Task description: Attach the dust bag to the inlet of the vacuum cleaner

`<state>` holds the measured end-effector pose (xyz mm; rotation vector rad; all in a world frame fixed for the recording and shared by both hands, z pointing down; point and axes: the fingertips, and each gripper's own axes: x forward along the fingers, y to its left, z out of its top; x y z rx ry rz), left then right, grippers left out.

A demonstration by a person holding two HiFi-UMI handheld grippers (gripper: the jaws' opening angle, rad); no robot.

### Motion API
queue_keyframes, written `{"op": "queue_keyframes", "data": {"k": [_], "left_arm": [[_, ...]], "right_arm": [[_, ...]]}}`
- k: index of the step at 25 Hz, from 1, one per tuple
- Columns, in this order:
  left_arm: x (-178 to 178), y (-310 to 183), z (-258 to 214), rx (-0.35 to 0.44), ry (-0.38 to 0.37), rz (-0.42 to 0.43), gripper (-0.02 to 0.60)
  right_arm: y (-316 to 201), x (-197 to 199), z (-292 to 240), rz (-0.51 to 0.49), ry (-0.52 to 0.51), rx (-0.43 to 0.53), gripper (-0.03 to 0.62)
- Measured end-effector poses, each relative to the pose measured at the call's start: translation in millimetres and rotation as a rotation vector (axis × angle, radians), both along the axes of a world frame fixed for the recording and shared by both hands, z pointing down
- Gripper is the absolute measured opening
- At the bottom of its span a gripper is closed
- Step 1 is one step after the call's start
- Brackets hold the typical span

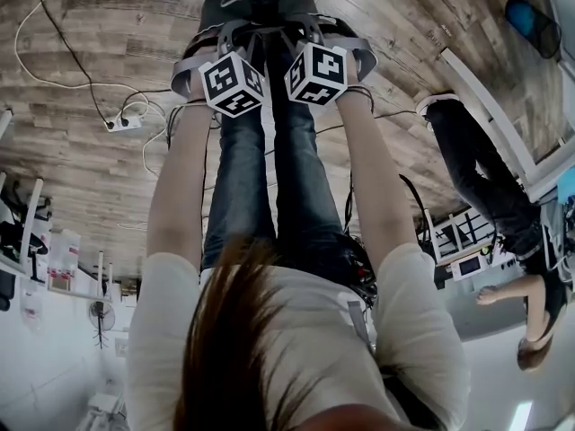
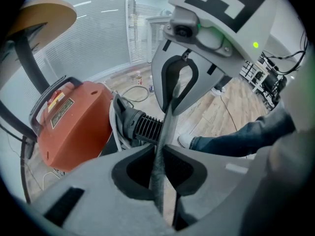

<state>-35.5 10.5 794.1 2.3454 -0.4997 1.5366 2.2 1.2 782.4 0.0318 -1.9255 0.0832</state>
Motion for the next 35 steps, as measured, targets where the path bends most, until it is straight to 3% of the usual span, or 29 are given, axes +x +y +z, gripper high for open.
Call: {"op": "queue_keyframes", "data": {"k": [24,32,35], "left_arm": [[0.7,-16.6,2.4,-0.074,-0.004,-0.035,0.055],[-1.4,-26.1,2.0,-0.088,-0.020,0.073,0.066],[-0.8,-23.7,1.8,-0.088,-0.024,0.059,0.066]], "right_arm": [[-20.6,0.4,1.8,-0.016,-0.003,-0.086,0.037],[-21.0,-1.3,-0.4,0.079,-0.047,-0.104,0.040],[-19.6,0.0,0.2,0.063,-0.050,-0.090,0.041]]}}
